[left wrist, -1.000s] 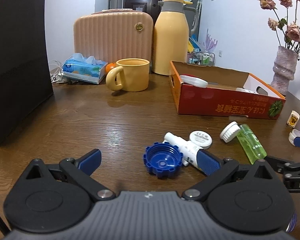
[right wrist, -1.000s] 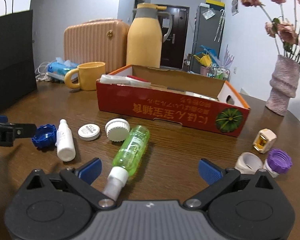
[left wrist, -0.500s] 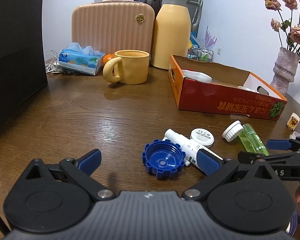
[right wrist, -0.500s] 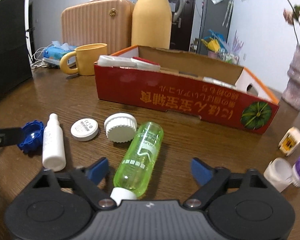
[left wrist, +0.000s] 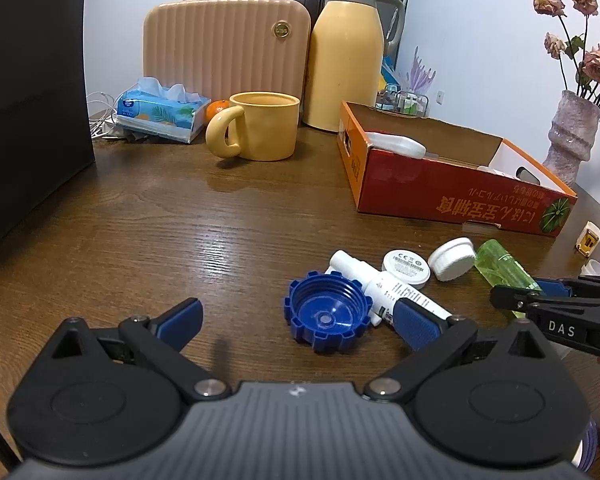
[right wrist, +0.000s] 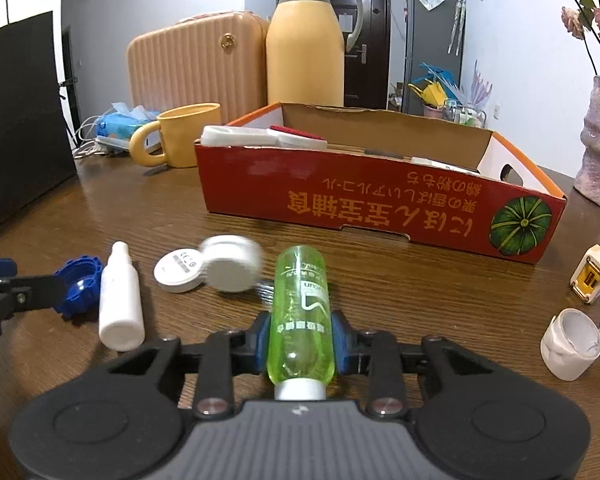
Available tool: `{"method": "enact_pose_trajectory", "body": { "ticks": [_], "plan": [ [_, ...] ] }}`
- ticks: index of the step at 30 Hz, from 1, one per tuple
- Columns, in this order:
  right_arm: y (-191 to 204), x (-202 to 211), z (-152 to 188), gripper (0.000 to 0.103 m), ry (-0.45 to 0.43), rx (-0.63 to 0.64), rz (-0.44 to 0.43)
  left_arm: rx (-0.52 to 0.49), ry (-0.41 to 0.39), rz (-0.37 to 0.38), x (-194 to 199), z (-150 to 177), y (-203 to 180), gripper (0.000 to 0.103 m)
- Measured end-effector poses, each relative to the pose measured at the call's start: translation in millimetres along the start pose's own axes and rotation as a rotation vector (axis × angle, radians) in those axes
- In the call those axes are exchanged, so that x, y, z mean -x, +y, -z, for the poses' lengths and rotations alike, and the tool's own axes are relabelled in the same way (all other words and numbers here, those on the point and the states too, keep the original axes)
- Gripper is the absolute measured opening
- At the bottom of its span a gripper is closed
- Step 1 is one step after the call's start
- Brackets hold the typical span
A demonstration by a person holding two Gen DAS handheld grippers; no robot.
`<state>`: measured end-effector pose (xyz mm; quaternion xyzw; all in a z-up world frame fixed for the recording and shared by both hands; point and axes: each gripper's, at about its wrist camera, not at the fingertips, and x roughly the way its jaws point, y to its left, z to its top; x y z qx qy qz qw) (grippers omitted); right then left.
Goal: Organize rigid objects
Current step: 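Grasp the green spray bottle with the right tool, then grasp the blue bottle cap with the left tool while the right tool holds the spray bottle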
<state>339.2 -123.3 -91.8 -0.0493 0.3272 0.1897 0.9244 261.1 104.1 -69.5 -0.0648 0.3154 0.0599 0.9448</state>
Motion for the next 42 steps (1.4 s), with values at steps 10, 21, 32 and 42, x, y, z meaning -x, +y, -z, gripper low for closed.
{"method": "enact_pose_trajectory", "body": {
  "ticks": [10,21,32,42],
  "plan": [
    [-7,9,3,0.030,-0.047,-0.035,-0.037,-0.039,0.024,0.005,-2,2,-6,0.103],
    [-22,32,6,0.030,-0.137,-0.079,-0.062,-0.135,0.072,-0.022,-14,2,-14,0.103],
    [-27,44,9,0.030,-0.177,-0.096,-0.072,-0.153,0.120,-0.005,-43,-5,-26,0.103],
    [-27,44,11,0.030,-0.176,-0.092,-0.067,-0.169,0.076,0.061,-35,-3,-29,0.055]
  ]
}}
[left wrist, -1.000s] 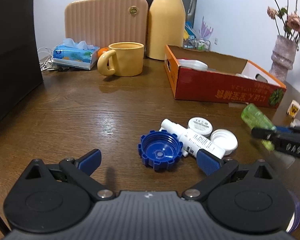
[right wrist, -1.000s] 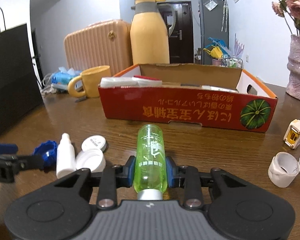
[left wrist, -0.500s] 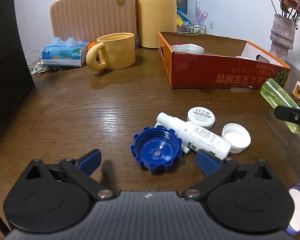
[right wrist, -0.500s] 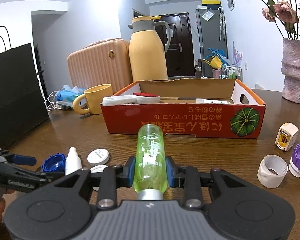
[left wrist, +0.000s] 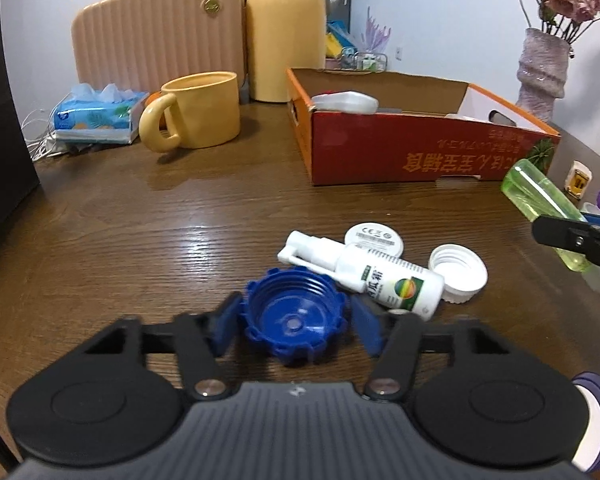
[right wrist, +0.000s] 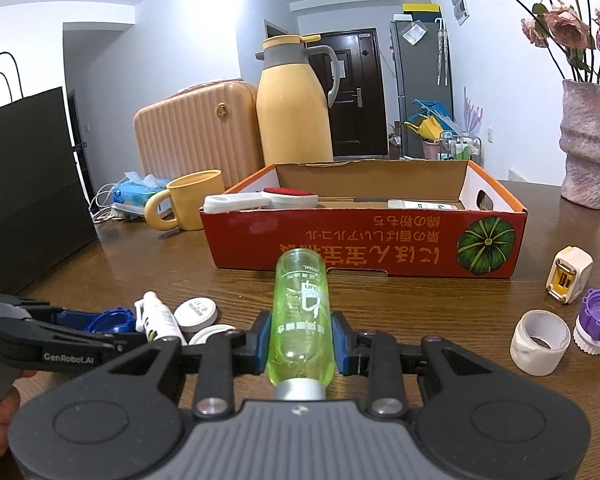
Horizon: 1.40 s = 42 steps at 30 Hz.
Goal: Organize rigid objects
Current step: 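Grasp the blue bottle cap with the left tool while the right tool holds the spray bottle, then carry the blue cap and green spray bottle with both tools over the cardboard box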
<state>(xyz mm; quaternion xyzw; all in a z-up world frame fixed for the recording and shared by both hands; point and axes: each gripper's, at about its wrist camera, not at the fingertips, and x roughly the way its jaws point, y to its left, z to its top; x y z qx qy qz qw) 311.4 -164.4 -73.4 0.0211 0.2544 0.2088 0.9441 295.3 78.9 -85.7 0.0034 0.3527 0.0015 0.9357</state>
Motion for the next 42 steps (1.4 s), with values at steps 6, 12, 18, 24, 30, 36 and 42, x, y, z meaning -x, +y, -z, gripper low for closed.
{"method": "enact_pose_trajectory", "body": {
  "ticks": [6,12,18,24,30,36,42],
  "plan": [
    [0,0,0,0.030,-0.002,0.000,0.009,0.008,-0.012,0.003,4,3,0,0.055],
    [0,2,1,0.030,-0.010,0.001,0.013,0.038,-0.051,-0.006,14,5,4,0.055],
    [-2,5,2,0.030,-0.021,-0.007,0.020,0.078,-0.104,-0.019,29,7,7,0.055],
    [-4,12,4,0.030,-0.038,-0.014,0.027,0.108,-0.155,-0.026,44,8,10,0.055],
    [-3,17,5,0.030,-0.051,-0.013,0.028,0.102,-0.177,-0.028,54,4,4,0.055],
    [-4,20,2,0.030,-0.066,-0.016,0.026,0.074,-0.219,-0.010,67,-12,-10,0.055],
    [-7,24,-8,0.030,-0.067,-0.023,0.009,0.043,-0.255,0.004,74,-35,-31,0.055]
  ]
}}
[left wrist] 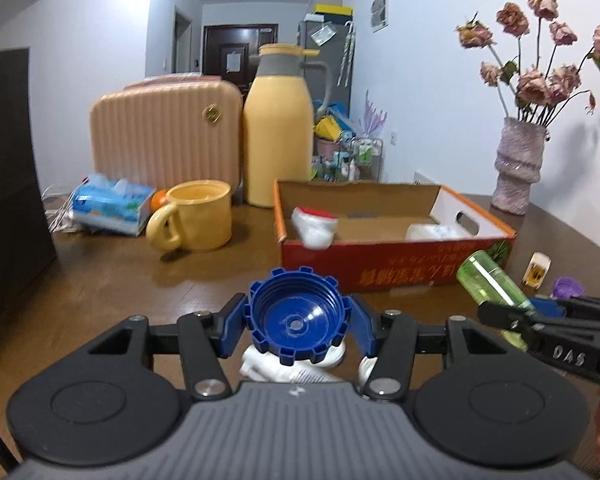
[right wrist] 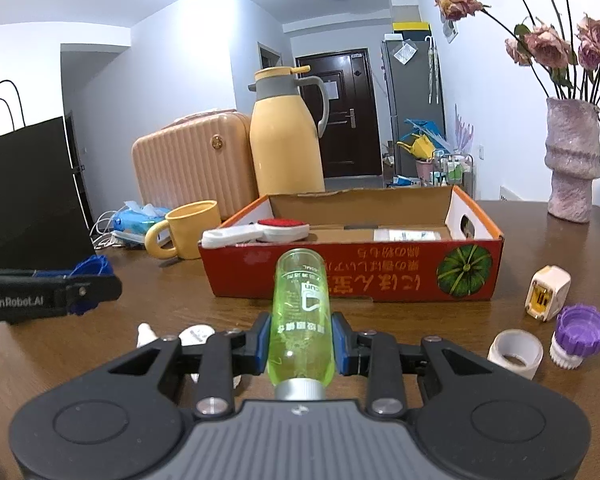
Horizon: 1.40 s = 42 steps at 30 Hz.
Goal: Organize rigid objects
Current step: 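Carry the blue cap and green spray bottle with both tools over the cardboard box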
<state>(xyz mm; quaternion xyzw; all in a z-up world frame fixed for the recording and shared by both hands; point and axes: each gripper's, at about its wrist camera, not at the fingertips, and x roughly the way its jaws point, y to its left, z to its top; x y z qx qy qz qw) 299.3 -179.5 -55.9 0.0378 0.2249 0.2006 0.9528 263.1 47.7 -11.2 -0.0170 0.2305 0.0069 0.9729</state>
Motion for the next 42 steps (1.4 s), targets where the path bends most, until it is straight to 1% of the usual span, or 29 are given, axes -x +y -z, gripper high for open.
{"method": "enact_pose_trajectory", "body": {
  "ticks": [11,21,29,42],
  "plan": [
    [-6,1,-34,0.030,-0.045,0.005,0.021,0.016,-0.067,0.050,-13,-42,-32,0.055],
    [-14,-16,-60,0.030,-0.077,-0.007,0.050,0.061,-0.120,0.053,-38,-75,-46,0.055],
    [-25,-46,-71,0.030,-0.071,-0.042,0.066,0.087,-0.109,0.024,-72,-93,-49,0.055],
    [-52,-98,-95,0.030,-0.077,-0.127,0.097,0.092,-0.032,-0.008,-141,-105,-52,0.055]
  ]
}}
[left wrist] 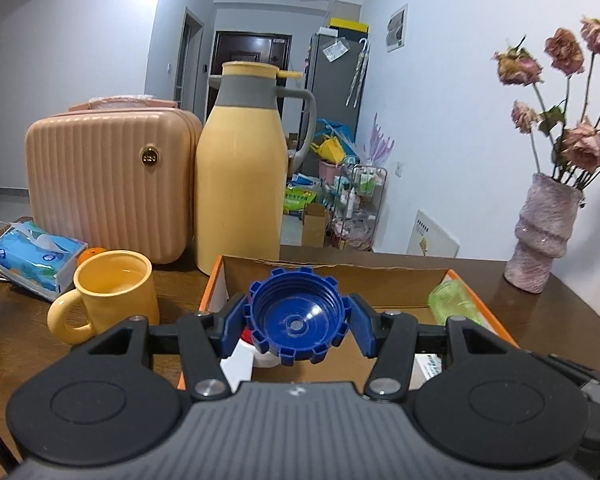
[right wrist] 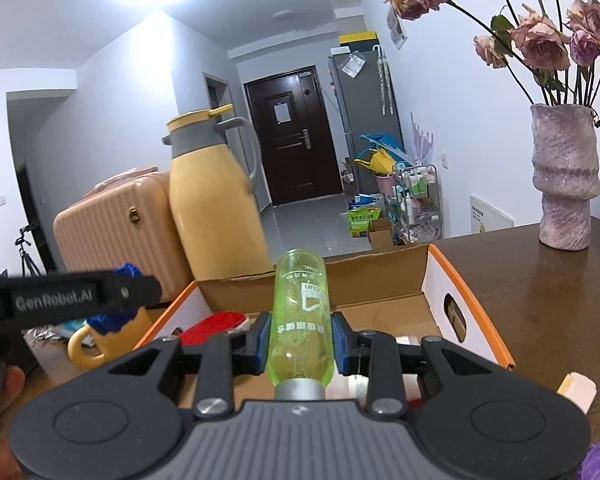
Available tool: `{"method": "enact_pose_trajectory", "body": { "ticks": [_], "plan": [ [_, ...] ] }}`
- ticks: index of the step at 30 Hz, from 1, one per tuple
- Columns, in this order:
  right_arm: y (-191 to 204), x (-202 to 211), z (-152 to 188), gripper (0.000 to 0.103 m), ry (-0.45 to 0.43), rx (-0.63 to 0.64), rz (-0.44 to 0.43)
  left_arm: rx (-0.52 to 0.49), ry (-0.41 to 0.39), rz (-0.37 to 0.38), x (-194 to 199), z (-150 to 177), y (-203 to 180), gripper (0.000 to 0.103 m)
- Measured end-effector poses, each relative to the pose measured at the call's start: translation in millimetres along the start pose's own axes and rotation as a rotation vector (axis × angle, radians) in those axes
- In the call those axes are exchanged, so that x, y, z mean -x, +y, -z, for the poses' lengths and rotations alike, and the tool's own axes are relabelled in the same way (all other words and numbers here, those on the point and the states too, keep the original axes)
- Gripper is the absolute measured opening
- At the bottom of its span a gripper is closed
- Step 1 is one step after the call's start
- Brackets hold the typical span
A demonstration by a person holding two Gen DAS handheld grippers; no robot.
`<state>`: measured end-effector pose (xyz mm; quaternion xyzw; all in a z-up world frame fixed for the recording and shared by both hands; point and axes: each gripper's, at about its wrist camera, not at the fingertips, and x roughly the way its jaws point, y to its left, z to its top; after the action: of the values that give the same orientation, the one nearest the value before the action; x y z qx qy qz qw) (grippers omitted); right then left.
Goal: Organize rigid objects
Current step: 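Carry the blue cap and green spray bottle with both tools over the cardboard box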
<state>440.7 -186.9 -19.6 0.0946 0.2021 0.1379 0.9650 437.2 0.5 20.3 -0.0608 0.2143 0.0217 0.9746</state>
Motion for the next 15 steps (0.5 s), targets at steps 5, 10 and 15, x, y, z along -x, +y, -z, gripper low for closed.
{"method": "enact_pose_trajectory", "body": {
  "ticks": [5,10,15],
  "plan": [
    [-5,-19,-10,0.030,-0.002,-0.020,0.010,0.001,0.014,-0.009,-21,-3,-1,0.055],
    [-9,-38,-16,0.030,-0.001,-0.015,0.032,-0.004,0.028,-0.027,-39,-6,-1,0.055],
    [-14,-56,-20,0.030,0.015,-0.025,0.047,-0.003,0.038,-0.042,-56,-11,0,0.055]
  ]
}}
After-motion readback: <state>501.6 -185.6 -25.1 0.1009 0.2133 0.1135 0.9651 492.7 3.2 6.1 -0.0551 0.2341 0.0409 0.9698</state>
